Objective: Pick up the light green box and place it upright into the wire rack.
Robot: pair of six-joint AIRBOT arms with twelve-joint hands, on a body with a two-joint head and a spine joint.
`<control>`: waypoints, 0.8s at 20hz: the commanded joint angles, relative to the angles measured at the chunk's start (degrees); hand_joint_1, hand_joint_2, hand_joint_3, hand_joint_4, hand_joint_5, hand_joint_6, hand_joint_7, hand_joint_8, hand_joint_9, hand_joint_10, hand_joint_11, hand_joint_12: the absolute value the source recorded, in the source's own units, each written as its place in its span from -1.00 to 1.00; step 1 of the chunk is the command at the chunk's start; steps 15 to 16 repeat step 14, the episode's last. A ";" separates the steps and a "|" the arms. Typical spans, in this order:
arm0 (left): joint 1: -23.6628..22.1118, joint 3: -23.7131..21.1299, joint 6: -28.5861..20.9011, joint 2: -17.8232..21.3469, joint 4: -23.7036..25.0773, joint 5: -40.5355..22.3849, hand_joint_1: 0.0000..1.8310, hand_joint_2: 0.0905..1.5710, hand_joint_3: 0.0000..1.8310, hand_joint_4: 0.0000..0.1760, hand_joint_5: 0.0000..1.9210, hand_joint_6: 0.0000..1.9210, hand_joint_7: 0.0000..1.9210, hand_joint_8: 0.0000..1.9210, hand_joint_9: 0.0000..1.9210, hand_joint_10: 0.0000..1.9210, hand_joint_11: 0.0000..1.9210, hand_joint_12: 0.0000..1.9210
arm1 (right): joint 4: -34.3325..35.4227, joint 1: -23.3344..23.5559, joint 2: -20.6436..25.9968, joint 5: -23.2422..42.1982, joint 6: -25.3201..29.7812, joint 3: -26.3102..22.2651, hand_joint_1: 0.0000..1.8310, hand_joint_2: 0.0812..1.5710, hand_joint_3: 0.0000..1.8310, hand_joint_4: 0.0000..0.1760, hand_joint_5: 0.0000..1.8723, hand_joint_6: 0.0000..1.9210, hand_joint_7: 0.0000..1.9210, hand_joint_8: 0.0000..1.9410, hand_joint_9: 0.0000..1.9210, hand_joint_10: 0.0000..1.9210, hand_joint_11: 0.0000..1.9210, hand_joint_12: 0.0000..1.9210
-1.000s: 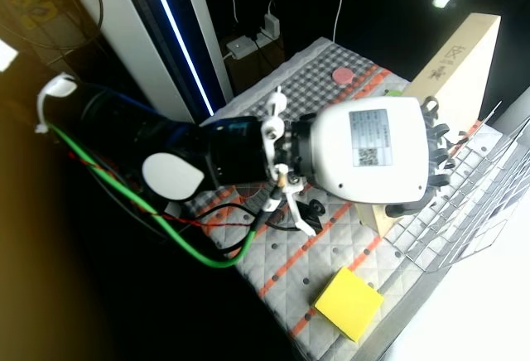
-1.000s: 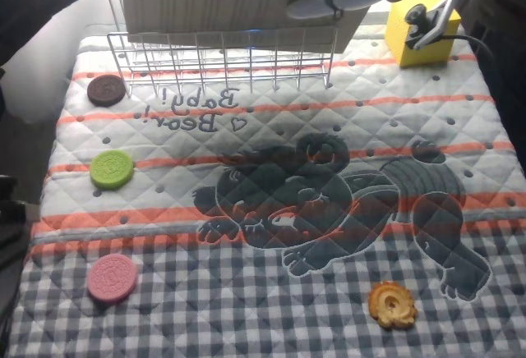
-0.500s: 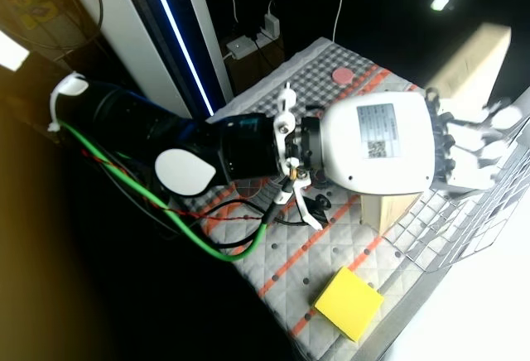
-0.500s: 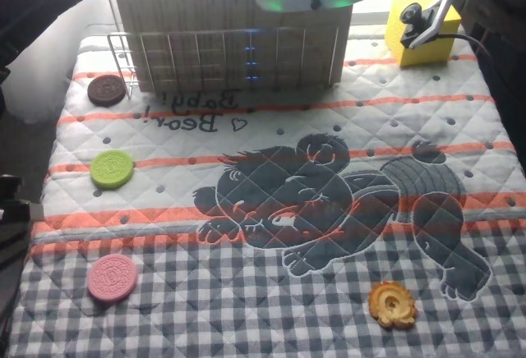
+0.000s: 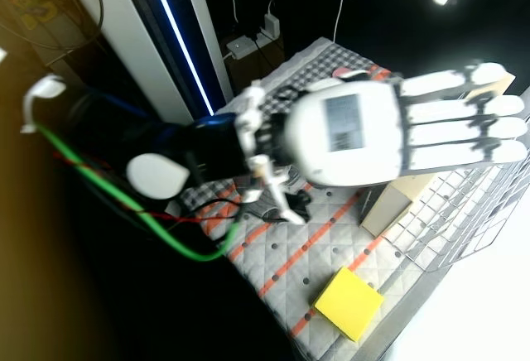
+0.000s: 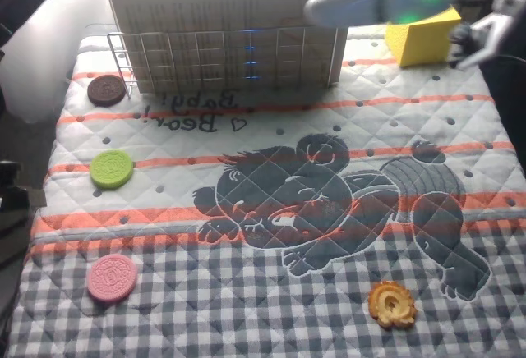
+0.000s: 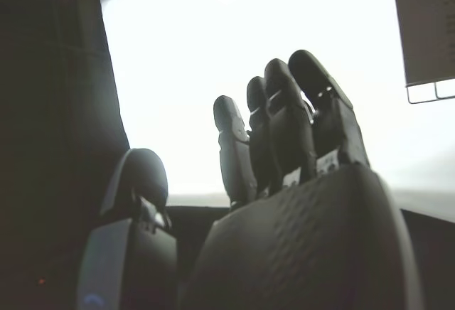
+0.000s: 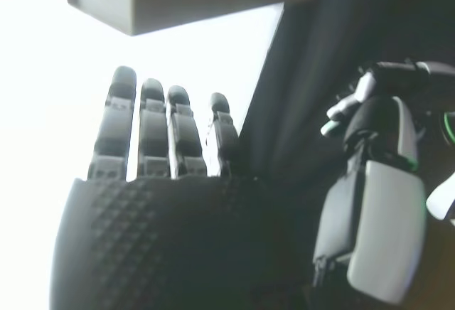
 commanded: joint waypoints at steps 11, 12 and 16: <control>7.07 -1.28 -0.40 -1.43 -4.09 -27.89 -0.64 0.41 -1.00 -0.23 -0.61 -1.00 -0.71 -1.00 -0.79 -1.00 -1.00 -0.68 | 16.45 -29.25 16.32 38.10 0.20 -20.60 -0.52 0.16 -1.00 0.69 -0.98 -0.99 -0.93 -0.98 -0.99 -1.00 -1.00 -1.00; 7.13 -1.26 -0.40 -1.49 -4.18 -27.89 -0.64 0.41 -1.00 -0.23 -0.61 -1.00 -0.71 -1.00 -0.79 -1.00 -1.00 -0.68 | 16.77 -29.89 16.40 38.79 0.20 -20.88 -0.52 0.16 -1.00 0.69 -0.98 -0.99 -0.93 -0.98 -0.99 -1.00 -1.00 -1.00; 7.23 -0.46 -0.40 -2.46 -3.55 -27.88 -0.60 0.33 -1.00 -0.17 -0.69 -1.00 -0.73 -1.00 -0.79 -1.00 -1.00 -0.50 | 19.10 -34.44 16.99 43.67 0.20 -22.56 -0.55 0.25 -0.99 0.26 -0.93 -0.99 -0.87 -0.99 -0.93 -0.99 -0.96 -0.98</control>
